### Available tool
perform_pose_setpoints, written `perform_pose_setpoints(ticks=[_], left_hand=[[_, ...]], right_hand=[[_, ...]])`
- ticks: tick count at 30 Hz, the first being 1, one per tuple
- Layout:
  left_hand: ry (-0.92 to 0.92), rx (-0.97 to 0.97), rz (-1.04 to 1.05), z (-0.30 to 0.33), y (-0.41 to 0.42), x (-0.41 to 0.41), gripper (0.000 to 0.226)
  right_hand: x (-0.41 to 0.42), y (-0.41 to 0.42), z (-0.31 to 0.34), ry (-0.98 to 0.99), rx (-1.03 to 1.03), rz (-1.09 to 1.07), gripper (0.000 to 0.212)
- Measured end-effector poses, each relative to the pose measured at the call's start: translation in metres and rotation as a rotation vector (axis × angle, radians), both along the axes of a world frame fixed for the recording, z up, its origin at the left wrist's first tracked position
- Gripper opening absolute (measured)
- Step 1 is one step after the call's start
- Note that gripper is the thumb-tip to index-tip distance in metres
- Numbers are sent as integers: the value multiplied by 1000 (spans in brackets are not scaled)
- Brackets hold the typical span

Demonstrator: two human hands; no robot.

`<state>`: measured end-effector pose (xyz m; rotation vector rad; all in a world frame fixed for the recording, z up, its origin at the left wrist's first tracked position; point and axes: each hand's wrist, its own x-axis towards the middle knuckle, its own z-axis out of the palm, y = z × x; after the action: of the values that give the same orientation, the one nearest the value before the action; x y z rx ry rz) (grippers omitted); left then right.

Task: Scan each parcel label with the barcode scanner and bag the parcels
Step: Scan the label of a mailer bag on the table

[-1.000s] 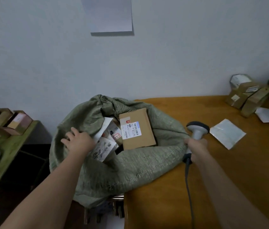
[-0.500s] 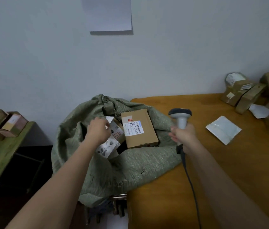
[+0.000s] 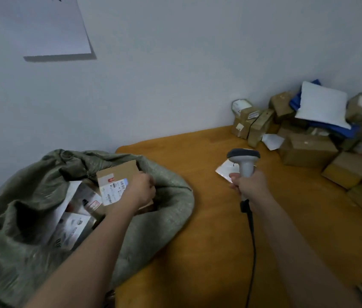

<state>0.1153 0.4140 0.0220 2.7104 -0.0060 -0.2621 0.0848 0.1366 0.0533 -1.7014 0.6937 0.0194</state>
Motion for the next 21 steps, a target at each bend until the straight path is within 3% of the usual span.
perform_pose_setpoints(ticks=[6, 13, 21], left_hand=[[17, 67, -63, -21, -125, 37, 32], [202, 76, -168, -95, -292, 60, 59], [180, 259, -134, -154, -344, 94, 69]], right_hand=[[22, -102, -11, -21, 46, -1, 33], [56, -219, -38, 30, 29, 169, 33], [100, -257, -82, 72, 63, 229, 29]])
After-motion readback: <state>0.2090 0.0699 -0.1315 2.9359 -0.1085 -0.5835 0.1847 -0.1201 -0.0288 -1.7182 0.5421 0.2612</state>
